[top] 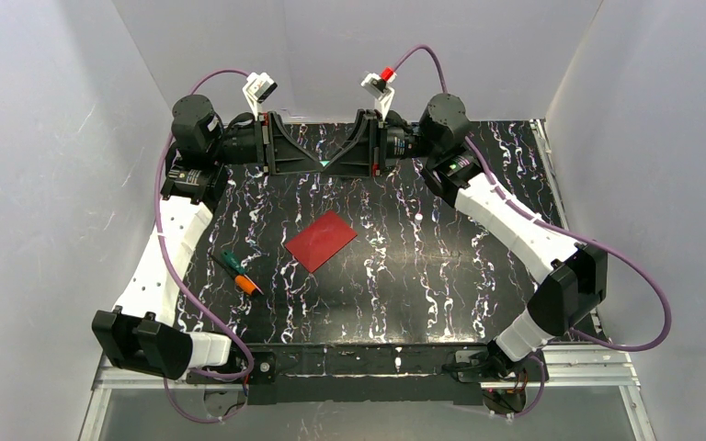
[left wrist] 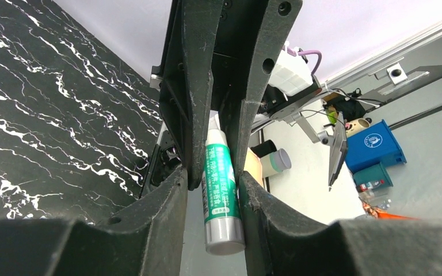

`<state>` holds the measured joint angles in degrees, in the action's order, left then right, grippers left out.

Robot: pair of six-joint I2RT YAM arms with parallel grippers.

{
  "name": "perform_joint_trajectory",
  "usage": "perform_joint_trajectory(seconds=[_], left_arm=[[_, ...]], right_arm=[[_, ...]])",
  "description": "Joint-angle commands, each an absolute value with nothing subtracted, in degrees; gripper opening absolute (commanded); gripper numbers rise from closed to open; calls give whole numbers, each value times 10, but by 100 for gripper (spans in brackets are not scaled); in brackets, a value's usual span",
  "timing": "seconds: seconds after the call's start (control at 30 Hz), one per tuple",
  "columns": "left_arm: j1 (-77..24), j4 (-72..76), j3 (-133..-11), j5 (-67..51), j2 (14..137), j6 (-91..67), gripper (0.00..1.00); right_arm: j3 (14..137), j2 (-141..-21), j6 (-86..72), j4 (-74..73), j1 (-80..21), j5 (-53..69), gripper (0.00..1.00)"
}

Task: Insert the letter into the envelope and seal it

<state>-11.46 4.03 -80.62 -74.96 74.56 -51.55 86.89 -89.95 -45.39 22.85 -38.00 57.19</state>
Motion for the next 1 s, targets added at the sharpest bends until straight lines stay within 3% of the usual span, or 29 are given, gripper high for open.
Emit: perform_joint_trajectory(seconds=[0.0,0.07,0.13,0.17,0.2,0.27,0.3,0.37,0.47,0.7,0.97], left_arm=[[-118,45,-813,-778,726,-508,0],[-118,43,-813,-770,723,-495,0],[-116,38,-811,-755,720,-487,0],[-114,37,-808,-749,721,-486,0],[-114,37,-808,-746,721,-487,0],[-112,37,-809,-742,726,-499,0],[-112,38,-812,-746,731,-507,0],[-112,38,-816,-755,741,-519,3],[-111,38,-815,-759,742,-518,17],[-108,34,-811,-768,744,-507,16],[-103,34,-811,-772,748,-506,26]], right_arm=[[895,-891,-421,213,-380,558,2],[896,-886,-403,189,-380,546,11],[896,-878,-376,159,-380,531,27],[895,-874,-364,143,-379,525,29],[894,-869,-358,139,-378,522,28],[891,-867,-355,141,-375,526,6],[891,-867,-355,140,-375,529,1],[889,-867,-353,136,-373,529,1],[883,-864,-352,134,-367,525,1],[882,-860,-341,113,-352,501,1],[877,-858,-349,121,-346,506,1]])
